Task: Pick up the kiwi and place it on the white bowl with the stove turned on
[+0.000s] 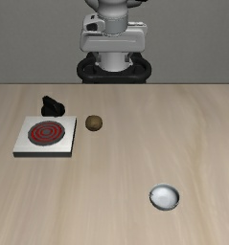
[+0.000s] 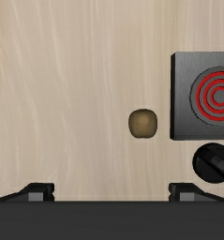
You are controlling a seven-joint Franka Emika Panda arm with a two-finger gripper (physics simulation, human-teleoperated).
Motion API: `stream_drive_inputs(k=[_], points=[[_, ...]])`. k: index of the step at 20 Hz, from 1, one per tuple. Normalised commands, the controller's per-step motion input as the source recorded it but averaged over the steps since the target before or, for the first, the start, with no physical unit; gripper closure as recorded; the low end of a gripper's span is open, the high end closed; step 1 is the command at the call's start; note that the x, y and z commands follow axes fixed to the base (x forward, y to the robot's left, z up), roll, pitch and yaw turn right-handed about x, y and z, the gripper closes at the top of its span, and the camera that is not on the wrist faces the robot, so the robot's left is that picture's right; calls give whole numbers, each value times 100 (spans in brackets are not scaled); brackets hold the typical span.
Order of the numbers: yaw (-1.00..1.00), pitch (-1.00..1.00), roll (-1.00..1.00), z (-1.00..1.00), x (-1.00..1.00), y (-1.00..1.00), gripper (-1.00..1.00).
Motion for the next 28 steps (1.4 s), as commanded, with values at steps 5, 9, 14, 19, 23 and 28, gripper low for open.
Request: stream_drive_inputs(k=[5, 9, 14, 19, 23, 28], points=[[0, 0, 0, 0, 80, -20, -100], [0, 0, 0, 0, 0, -100, -100], [0, 0, 0, -80, -20, 0, -100], [0, 0, 0, -100, 0, 0, -100], [0, 0, 0, -100, 0, 0, -100], [0, 0, 0, -100, 0, 0, -100]])
